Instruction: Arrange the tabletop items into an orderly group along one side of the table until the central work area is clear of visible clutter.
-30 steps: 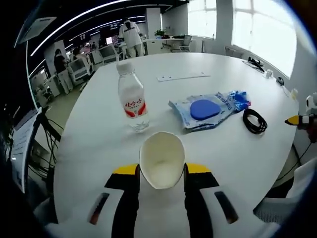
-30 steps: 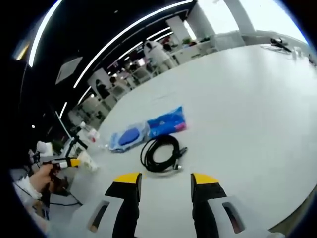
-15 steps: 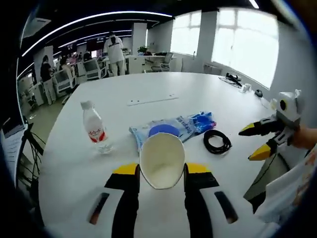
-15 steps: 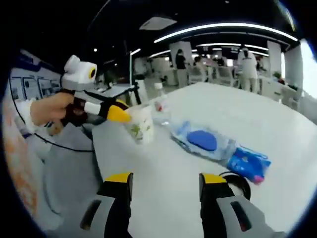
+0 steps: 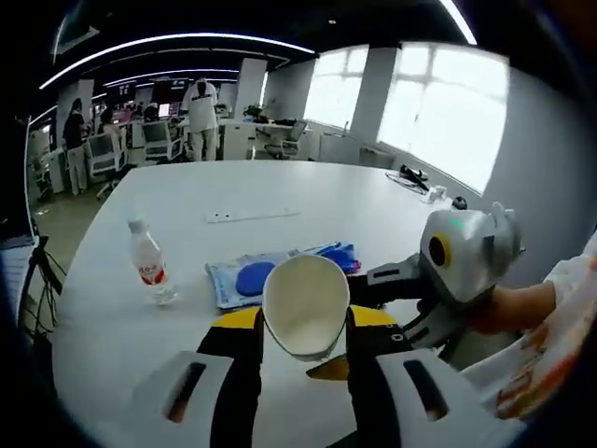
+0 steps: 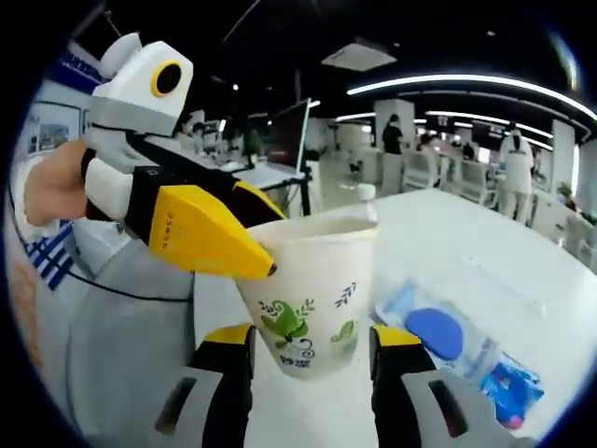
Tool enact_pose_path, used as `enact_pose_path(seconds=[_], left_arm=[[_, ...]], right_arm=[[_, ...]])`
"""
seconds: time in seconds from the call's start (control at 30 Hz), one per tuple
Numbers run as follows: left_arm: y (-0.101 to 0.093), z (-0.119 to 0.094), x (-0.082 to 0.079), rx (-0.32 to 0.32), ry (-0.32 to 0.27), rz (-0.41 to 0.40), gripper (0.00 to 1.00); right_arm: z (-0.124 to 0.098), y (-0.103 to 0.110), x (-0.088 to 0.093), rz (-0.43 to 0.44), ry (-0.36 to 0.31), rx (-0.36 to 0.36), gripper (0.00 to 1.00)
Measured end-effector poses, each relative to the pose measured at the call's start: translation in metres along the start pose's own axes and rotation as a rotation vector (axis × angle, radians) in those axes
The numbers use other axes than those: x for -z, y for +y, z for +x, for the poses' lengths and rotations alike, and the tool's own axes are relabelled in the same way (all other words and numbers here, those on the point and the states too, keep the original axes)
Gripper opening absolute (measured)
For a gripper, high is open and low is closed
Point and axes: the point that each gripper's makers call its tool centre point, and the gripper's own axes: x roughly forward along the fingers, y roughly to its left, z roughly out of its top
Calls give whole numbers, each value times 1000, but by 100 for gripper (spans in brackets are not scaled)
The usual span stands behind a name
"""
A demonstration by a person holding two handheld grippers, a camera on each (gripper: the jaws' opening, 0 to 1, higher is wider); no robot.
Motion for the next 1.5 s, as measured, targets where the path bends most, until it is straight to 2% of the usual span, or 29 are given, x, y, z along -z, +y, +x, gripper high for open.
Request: enact_pose_path(seconds=[0.03, 0.17, 0.23, 0.27, 0.37, 0.43, 0.47, 0.53, 0.57, 0.6, 0.63, 0.67, 0.73, 0.77, 0.87, 0.93, 0.97, 1.03, 1.1, 1.13, 1.17, 1.23, 1.33, 1.4, 1.5], left_arm=[[-3, 1, 1, 10, 5, 0, 33], [-8, 5, 4, 29, 21, 21, 38], [-11, 6, 5, 46, 39, 61, 40], [-10, 5, 4, 50, 43, 109, 40], [-12, 1, -6, 63, 11, 157, 44], [-22, -5, -20, 112, -26, 216, 45], [-30, -8, -25, 158, -38, 269, 43], [-42, -10, -20, 236, 19, 358, 29], [-43, -10, -16, 250, 47, 387, 18], [-42, -9, -14, 253, 66, 402, 3], [-42, -7, -13, 263, 68, 408, 0], [-41, -6, -14, 258, 69, 389, 0], [-39, -6, -11, 268, 100, 399, 0], [-40, -7, -13, 280, 97, 411, 0], [-48, -13, -17, 353, 104, 417, 0], [-50, -16, -16, 377, 137, 459, 6], [-50, -17, -11, 393, 177, 518, 11], [-46, -14, -3, 377, 235, 607, 11], [-44, -11, 6, 378, 285, 662, 1], [-45, -9, 3, 376, 266, 701, 0], [-48, -10, 9, 409, 295, 710, 0], [-46, -8, 9, 402, 301, 763, 0], [-47, -5, 9, 395, 300, 751, 0], [-40, 0, 9, 369, 302, 771, 0], [-19, 9, 8, 299, 318, 791, 0]], right_arm=[[-1, 1, 0, -7, -6, -9, 43], [-6, -2, 4, -20, -15, -4, 41], [-11, -3, 5, -2, -33, -1, 40], [-13, -4, 5, 14, -37, 0, 40], [-17, -6, 6, 34, -39, 3, 40], [-18, -7, 8, 47, -35, 4, 40], [-19, -7, 10, 51, -32, 2, 40], [-19, -6, 9, 67, -40, -14, 40], [-19, -4, 8, 80, -45, -24, 40], [-18, -1, 6, 96, -51, -42, 40], [-17, 2, 6, 115, -53, -57, 40], [-17, 3, 5, 150, -53, -60, 40], [-17, 6, -1, 140, -68, -66, 40], [-17, 8, -2, 106, -65, -70, 40], [-17, 8, -1, 98, -53, -69, 40], [-17, 7, -1, 98, -52, -69, 40], [-17, 7, -2, 92, -51, -71, 40], [-17, 7, -5, 75, -51, -72, 40], [-16, 8, -7, 46, -43, -79, 40], [-15, 7, -3, 5, -15, -70, 40], [-14, 6, -3, 13, -17, -62, 40], [-14, 5, 0, 28, -5, -62, 41], [-15, 1, 3, 72, -11, -51, 41], [-18, -4, 3, 155, -38, -37, 44], [-26, -9, 9, 188, -48, -21, 53]])
